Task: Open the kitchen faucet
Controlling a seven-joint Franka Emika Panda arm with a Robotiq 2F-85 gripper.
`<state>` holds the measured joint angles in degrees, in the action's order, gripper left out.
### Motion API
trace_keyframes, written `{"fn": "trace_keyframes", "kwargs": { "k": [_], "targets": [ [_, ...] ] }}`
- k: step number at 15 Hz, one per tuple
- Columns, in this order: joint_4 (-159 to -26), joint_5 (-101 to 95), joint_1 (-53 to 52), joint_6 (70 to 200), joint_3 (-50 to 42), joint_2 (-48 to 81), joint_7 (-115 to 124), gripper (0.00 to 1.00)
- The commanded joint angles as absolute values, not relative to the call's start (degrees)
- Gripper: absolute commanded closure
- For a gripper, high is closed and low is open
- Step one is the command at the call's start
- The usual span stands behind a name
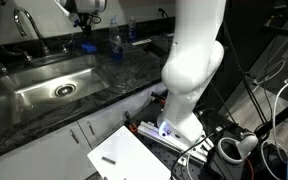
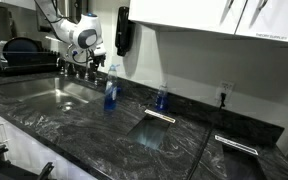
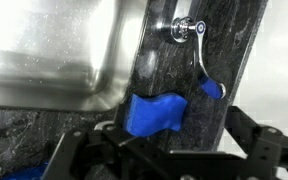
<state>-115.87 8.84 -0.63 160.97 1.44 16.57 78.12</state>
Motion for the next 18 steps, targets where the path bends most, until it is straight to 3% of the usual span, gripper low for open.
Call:
{"fn": "trace_keyframes", "kwargs": {
  "k": [1,18],
  "targets": [
    [-109.8,12.8,-1.0,159.3,1.1,21.9,75.7,0.0],
    [-98.4,14.4,-2.6,157.9,-0.7,31.6,74.4,0.0]
  ]
}}
